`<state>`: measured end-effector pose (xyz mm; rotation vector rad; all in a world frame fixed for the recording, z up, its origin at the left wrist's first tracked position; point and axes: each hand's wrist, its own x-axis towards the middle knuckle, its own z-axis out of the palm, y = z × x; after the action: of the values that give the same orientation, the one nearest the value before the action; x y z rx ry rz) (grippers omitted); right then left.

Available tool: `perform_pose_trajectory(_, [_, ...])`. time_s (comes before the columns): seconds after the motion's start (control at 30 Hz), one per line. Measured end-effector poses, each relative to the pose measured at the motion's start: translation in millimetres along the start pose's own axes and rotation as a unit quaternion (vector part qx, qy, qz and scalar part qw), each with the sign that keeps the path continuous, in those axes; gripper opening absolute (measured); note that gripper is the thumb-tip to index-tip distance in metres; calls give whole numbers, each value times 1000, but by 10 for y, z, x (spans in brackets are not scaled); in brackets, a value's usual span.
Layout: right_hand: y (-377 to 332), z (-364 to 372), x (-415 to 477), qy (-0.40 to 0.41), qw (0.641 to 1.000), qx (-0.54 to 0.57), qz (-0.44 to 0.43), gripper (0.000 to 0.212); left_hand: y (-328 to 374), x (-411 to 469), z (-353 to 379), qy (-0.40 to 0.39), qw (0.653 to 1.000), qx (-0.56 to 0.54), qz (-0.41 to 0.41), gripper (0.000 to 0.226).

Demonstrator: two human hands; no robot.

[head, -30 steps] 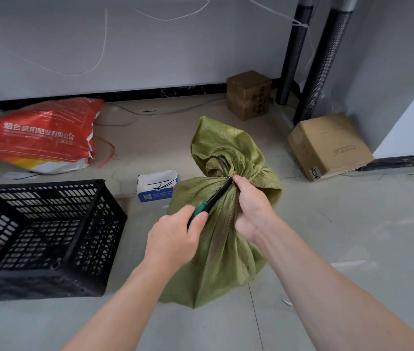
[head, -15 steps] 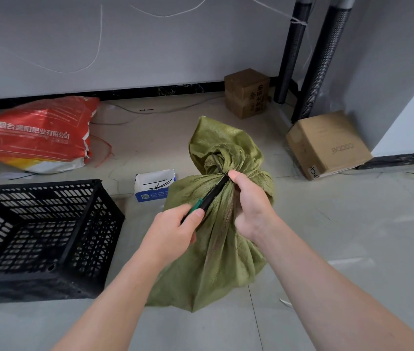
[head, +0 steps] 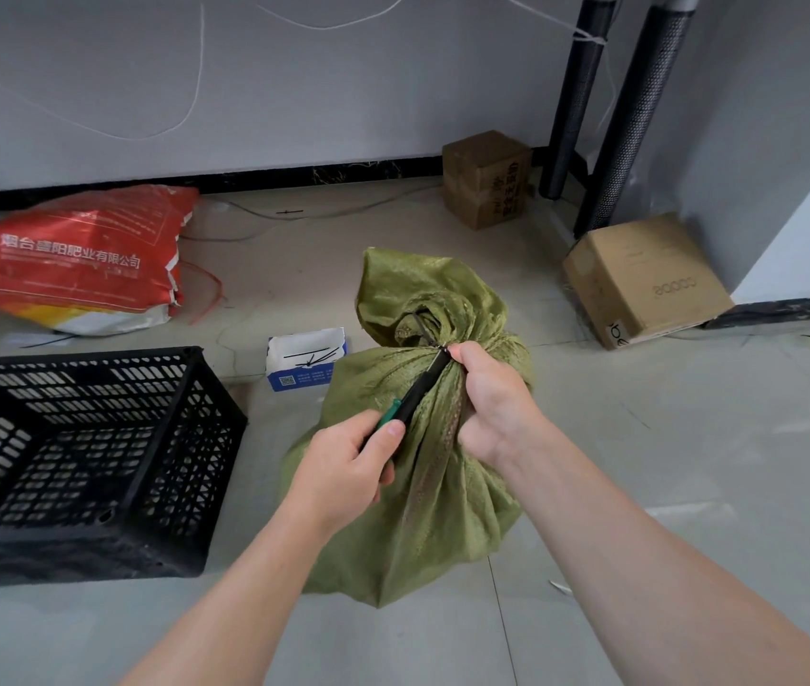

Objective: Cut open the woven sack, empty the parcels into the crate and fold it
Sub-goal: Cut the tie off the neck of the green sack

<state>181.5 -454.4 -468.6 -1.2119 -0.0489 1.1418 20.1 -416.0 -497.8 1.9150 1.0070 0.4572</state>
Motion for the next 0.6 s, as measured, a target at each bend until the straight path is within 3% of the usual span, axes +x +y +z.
perform_pose_trajectory(0.2, [-54,52,-25,1,999,37,25,27,72,17,54,62,996,56,32,36])
perform_pose_trajectory(0.6, [32,133,-98,57,993,103,13,28,403,96,-34,17,992,124,6,44])
